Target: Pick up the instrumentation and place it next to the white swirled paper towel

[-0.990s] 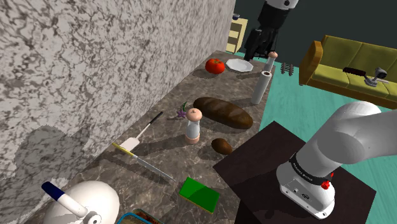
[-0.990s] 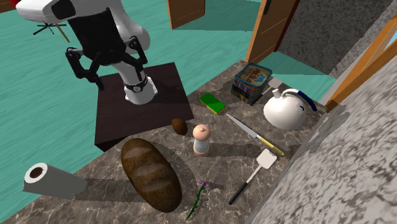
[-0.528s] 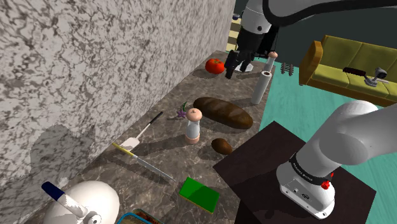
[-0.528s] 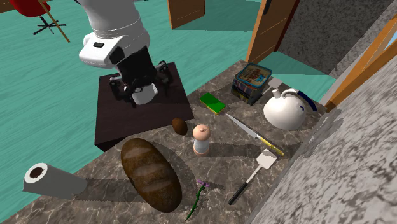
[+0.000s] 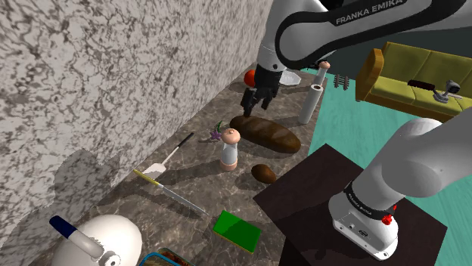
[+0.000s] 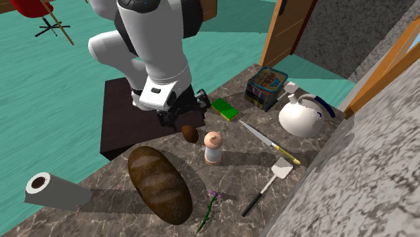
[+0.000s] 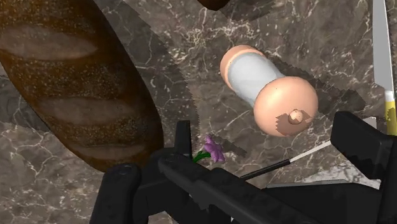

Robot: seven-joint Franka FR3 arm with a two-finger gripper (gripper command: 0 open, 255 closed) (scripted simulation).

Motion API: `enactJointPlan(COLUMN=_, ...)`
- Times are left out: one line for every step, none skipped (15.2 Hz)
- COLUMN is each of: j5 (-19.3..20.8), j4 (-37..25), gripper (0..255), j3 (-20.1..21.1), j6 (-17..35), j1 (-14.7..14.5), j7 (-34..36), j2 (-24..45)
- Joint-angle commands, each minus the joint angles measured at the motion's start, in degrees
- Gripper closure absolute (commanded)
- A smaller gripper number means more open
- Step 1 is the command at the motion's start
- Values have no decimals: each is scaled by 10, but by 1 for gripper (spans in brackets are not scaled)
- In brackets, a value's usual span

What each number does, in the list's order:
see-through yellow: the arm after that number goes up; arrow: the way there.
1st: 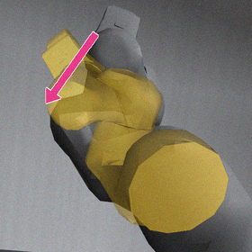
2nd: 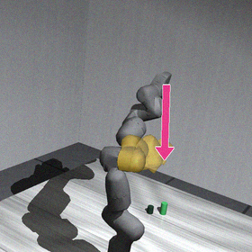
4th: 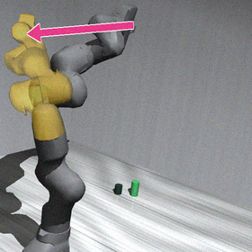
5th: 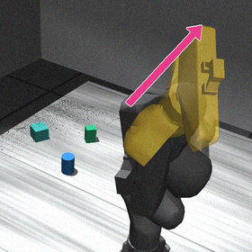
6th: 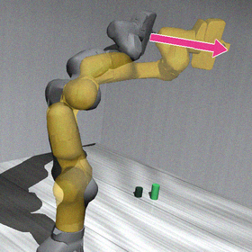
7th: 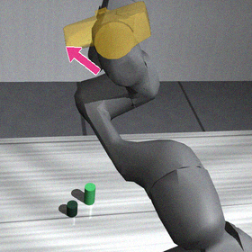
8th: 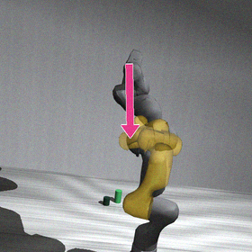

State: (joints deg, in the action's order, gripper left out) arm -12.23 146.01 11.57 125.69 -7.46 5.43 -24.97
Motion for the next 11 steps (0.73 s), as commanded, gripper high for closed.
enactJointPlan(j5=-13, j4=-6, gripper=0, j3=9, j6=28, j1=-8, j7=6, j2=36)
enactJointPlan(j5=-19, j4=-8, gripper=0, j3=14, j6=43, j1=-12, j7=9, j2=54)
enactJointPlan(j5=-26, j4=-11, gripper=0, j3=20, j6=58, j1=-16, j7=12, j2=73)
enactJointPlan(j5=-32, j4=-14, gripper=0, j3=25, j6=72, j1=-20, j7=15, j2=92)
enactJointPlan(j5=-37, j4=-19, gripper=0, j3=30, j6=86, j1=-24, j7=18, j2=112)
enactJointPlan(j5=-43, j4=-24, gripper=0, j3=35, j6=100, j1=-28, j7=21, j2=132)
enactJointPlan(j5=-43, j4=-21, gripper=0, j3=36, j6=109, j1=-29, j7=21, j2=138)
enactJointPlan(j5=-44, j4=-19, gripper=0, j3=37, j6=118, j1=-29, j7=21, j2=144)
enactJointPlan(j5=-44, j4=-17, gripper=0, j3=38, j6=127, j1=-30, j7=21, j2=151)
enactJointPlan(j5=-44, j4=-15, gripper=0, j3=40, j6=135, j1=-30, j7=21, j2=157)
enactJointPlan(j5=-45, j4=-13, gripper=0, j3=41, j6=144, j1=-31, j7=21, j2=164)
